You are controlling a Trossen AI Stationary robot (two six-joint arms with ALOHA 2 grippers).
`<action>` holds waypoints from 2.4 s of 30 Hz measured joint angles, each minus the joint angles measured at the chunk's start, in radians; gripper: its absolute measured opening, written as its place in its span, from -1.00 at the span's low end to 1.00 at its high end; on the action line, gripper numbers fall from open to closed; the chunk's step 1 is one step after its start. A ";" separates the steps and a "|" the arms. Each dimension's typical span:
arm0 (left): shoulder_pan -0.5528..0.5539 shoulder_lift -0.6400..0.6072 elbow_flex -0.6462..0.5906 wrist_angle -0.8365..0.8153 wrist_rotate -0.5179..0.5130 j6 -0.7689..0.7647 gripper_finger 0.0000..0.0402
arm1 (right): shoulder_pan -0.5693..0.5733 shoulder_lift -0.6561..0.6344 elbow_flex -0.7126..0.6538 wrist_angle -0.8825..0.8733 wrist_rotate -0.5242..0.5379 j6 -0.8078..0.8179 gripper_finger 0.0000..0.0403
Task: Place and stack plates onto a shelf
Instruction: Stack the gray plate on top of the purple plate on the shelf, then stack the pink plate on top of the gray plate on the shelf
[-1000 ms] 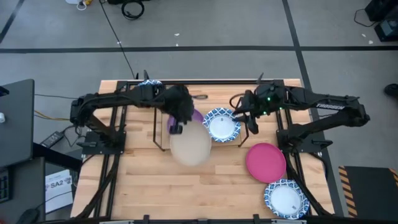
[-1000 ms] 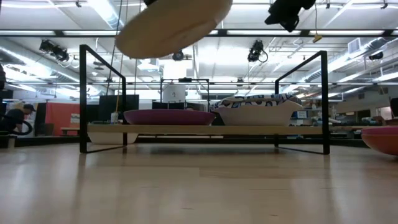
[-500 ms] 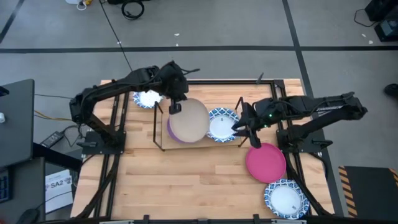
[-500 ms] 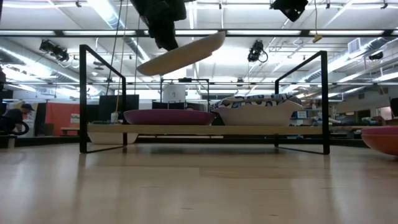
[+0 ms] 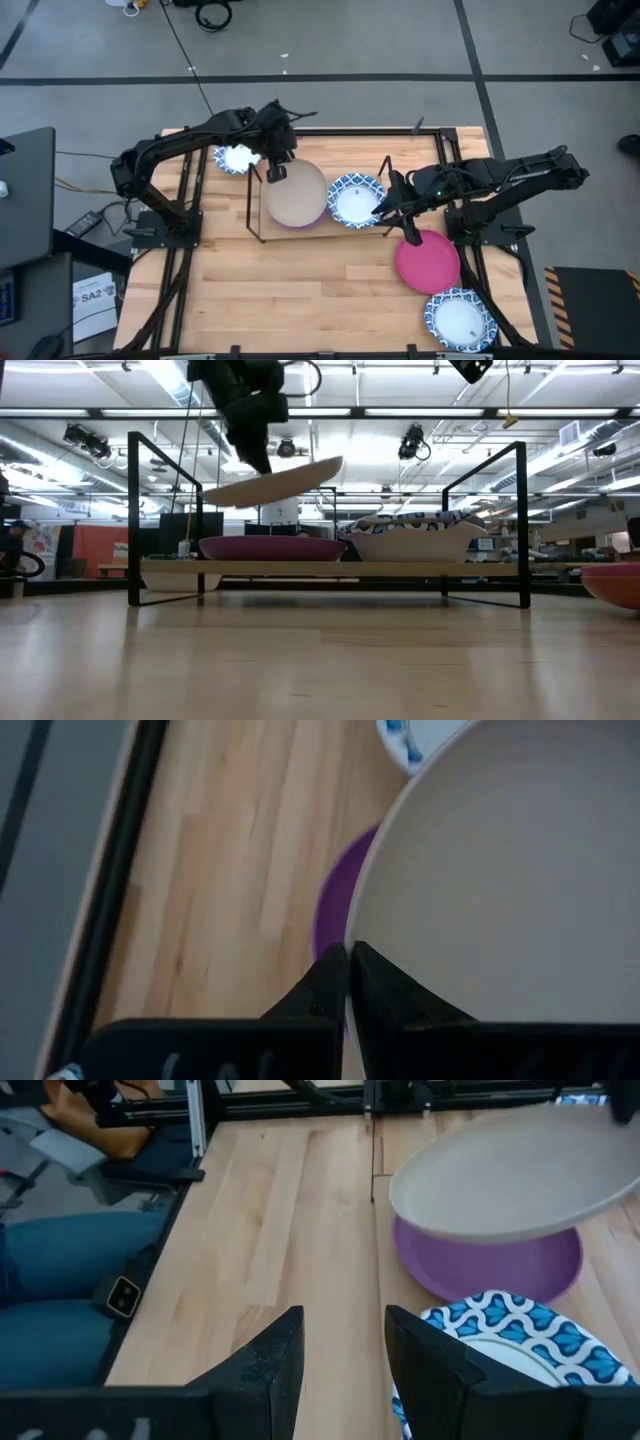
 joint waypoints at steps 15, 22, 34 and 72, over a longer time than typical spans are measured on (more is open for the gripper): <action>0.000 0.000 -0.131 0.136 0.000 -0.001 -0.92 | 0.001 0.000 0.000 -0.001 0.000 -0.002 -0.27; 0.000 0.000 -0.173 0.145 -0.002 -0.002 -0.92 | 0.001 0.000 0.000 -0.001 0.000 -0.003 -0.27; -0.001 0.000 -0.184 0.145 -0.003 -0.002 -0.92 | 0.001 0.000 0.000 -0.002 0.000 -0.003 -0.27; -0.004 0.000 -0.184 0.175 -0.054 -0.054 -0.27 | 0.001 0.000 0.000 -0.002 0.000 -0.001 -0.27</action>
